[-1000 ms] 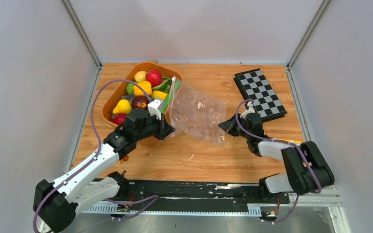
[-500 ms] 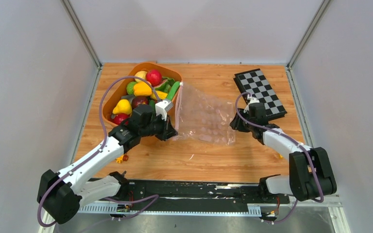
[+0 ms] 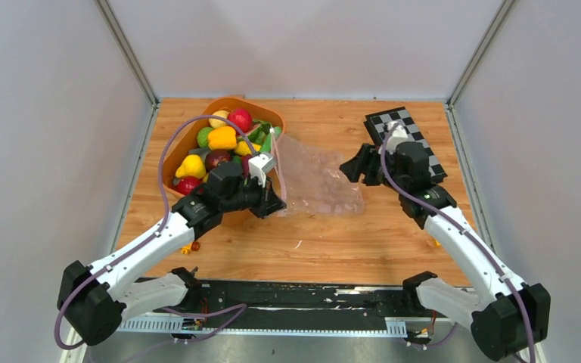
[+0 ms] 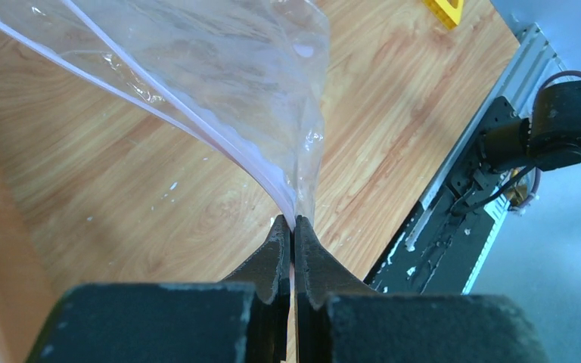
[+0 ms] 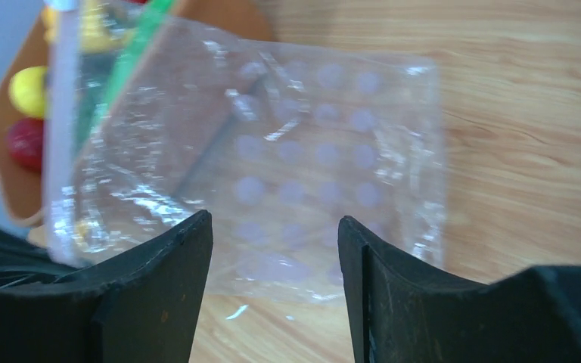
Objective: Place the food in the zip-top bag and seal the zipper
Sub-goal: Open the zipper of the food storage bag at the center of the board.
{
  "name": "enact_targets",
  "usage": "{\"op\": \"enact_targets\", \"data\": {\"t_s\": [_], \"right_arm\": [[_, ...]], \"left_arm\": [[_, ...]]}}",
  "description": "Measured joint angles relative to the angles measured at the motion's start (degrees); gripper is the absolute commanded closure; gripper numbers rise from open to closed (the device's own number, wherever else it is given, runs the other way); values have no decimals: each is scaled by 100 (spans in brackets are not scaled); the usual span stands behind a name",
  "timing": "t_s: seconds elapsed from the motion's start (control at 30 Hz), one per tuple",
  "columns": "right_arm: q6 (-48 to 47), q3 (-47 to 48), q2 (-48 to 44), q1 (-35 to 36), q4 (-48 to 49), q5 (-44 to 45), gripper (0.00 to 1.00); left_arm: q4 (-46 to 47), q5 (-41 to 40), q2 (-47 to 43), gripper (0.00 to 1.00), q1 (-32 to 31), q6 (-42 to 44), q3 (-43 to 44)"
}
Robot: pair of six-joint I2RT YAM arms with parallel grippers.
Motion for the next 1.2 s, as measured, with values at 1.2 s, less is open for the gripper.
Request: {"op": "enact_targets", "data": {"t_s": [1.2], "right_arm": [[658,1644,1884,2728,260,1480,67]], "left_arm": [[299,-149,223,100,-745,149,190]]}}
